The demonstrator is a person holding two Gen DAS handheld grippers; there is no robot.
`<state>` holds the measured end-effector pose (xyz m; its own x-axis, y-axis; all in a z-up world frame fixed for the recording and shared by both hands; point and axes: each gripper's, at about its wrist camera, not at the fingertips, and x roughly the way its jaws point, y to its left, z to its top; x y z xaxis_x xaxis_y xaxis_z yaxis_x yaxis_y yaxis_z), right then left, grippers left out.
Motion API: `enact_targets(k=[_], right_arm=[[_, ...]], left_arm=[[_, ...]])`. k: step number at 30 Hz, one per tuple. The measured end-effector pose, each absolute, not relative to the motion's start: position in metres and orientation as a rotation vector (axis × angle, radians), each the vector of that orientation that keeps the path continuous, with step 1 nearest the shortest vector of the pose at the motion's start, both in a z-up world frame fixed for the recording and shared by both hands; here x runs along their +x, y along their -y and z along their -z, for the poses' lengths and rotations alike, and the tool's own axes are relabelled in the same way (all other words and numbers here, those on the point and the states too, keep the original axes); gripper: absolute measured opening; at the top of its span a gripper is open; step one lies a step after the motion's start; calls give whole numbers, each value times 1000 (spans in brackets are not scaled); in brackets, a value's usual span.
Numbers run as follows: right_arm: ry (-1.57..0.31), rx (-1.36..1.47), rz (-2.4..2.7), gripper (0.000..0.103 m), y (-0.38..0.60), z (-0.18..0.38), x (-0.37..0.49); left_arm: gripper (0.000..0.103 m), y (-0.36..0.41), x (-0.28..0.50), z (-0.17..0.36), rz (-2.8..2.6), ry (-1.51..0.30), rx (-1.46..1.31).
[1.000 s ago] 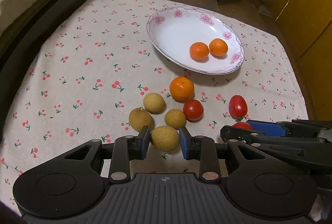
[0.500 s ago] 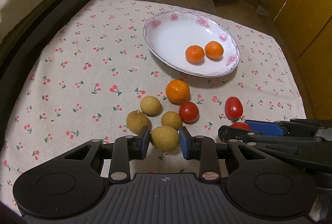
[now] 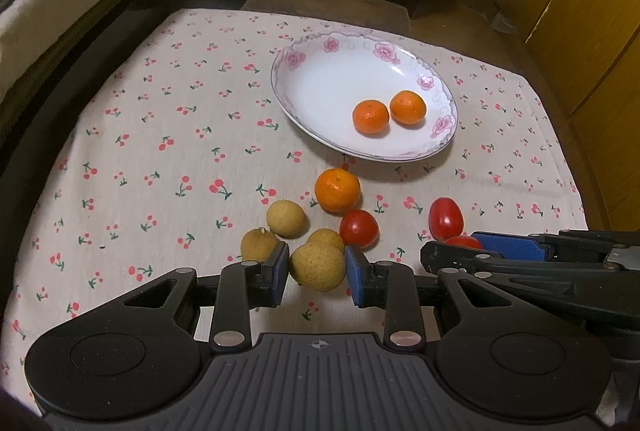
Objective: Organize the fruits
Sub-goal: 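Carry the tan fruit and red tomato over the bowl with both tools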
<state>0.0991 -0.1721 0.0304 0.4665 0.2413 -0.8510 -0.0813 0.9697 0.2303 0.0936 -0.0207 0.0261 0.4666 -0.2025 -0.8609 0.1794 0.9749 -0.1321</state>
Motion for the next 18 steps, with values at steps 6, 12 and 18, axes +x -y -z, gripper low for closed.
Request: enact_targets(k=[6, 12, 18], right_arm=[[-1063, 170, -196, 40, 173, -32, 99], [-1057, 178, -191, 40, 175, -34, 102], [-1049, 179, -187, 40, 176, -37, 109]], left_arm=[[38, 23, 97, -29, 235, -1050, -14], [37, 26, 100, -32, 236, -1039, -7], [37, 27, 107, -35, 233, -1029, -8]])
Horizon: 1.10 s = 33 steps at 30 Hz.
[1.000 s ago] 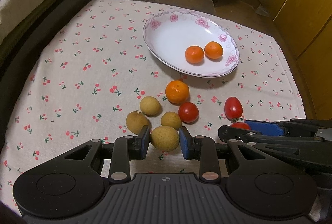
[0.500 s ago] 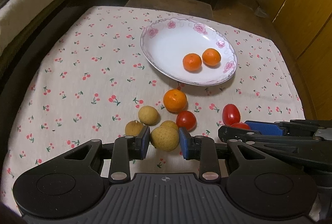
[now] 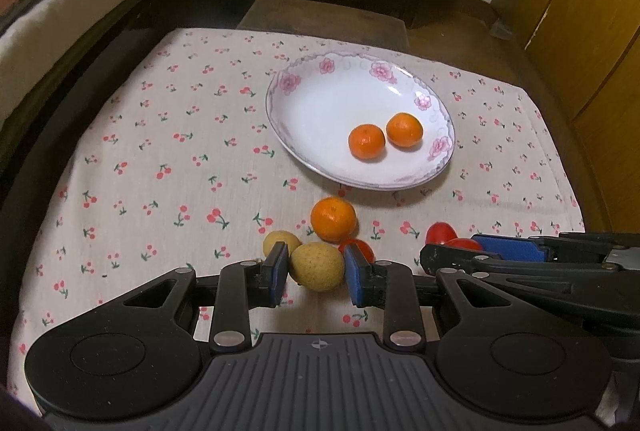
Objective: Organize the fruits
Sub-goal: 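Carry the tan fruit and red tomato over the bowl with both tools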
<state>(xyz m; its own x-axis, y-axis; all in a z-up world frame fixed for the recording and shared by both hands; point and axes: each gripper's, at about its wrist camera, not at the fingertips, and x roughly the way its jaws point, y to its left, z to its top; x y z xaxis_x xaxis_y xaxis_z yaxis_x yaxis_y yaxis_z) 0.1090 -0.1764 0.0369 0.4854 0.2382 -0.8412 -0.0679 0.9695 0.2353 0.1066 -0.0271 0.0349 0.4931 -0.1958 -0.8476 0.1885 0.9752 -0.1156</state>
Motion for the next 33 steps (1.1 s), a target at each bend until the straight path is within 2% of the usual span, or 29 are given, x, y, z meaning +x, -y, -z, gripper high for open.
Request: enact_targets(k=[33], right_arm=[[-1038, 231, -149, 40, 196, -28, 181]], left_arm=[[37, 49, 179, -29, 210, -1028, 16]])
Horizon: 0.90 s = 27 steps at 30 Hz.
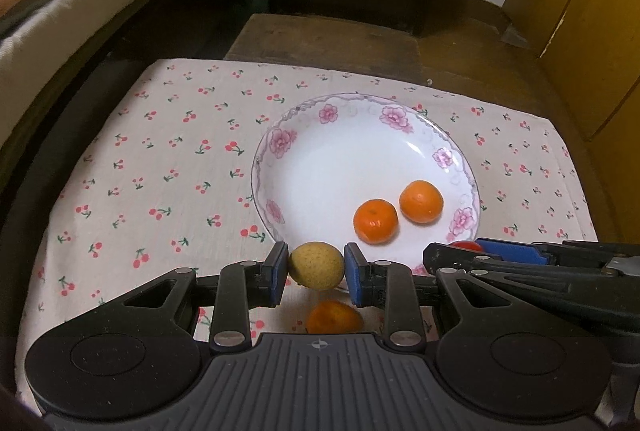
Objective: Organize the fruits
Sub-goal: 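Carry the tan fruit and red tomato over the bowl with both tools, then open both tools to drop the tan fruit and tomato into the bowl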
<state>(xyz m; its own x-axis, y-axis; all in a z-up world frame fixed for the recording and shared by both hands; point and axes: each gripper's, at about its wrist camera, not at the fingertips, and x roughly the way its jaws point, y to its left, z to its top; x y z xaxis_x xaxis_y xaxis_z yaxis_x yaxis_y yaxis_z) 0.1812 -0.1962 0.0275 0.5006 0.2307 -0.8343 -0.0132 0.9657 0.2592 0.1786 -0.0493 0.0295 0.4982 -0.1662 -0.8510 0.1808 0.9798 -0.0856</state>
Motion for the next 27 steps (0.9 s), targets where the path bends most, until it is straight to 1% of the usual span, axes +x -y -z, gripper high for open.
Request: enact_targets(k=[27], right_arm=[[-1024, 232, -143, 40, 199, -16, 202]], left_arm=[[38, 52, 195, -20, 188, -1027, 25]])
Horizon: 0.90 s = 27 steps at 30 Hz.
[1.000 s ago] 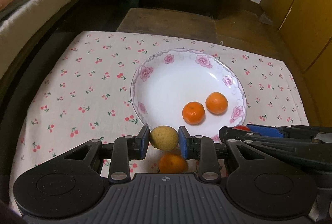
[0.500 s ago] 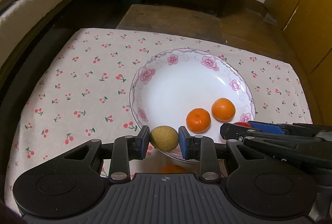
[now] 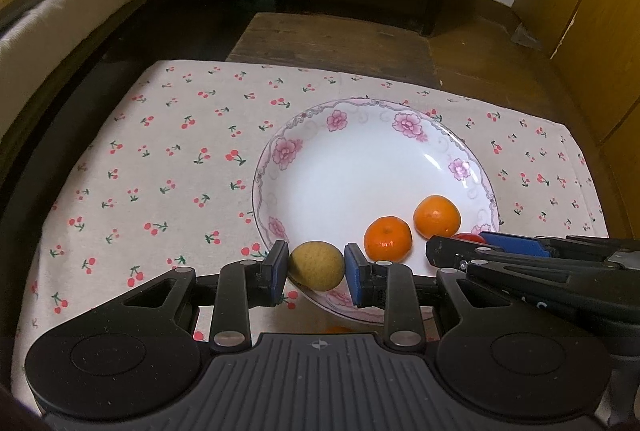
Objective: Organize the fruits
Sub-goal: 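Open both tools to drop the tan fruit and tomato into the bowl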
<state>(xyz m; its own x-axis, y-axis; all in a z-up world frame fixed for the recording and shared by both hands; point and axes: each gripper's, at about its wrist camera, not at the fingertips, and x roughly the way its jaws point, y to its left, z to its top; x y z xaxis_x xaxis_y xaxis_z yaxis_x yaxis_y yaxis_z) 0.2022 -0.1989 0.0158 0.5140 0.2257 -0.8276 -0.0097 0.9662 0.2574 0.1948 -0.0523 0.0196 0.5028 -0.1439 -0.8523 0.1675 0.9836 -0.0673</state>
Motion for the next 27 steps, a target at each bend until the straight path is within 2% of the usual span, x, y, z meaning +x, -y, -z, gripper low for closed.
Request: enact_targets(k=[27], right_arm=[[-995, 243, -109, 42, 204, -26, 194]], left_arm=[[51, 52, 189, -30, 183, -999, 12]])
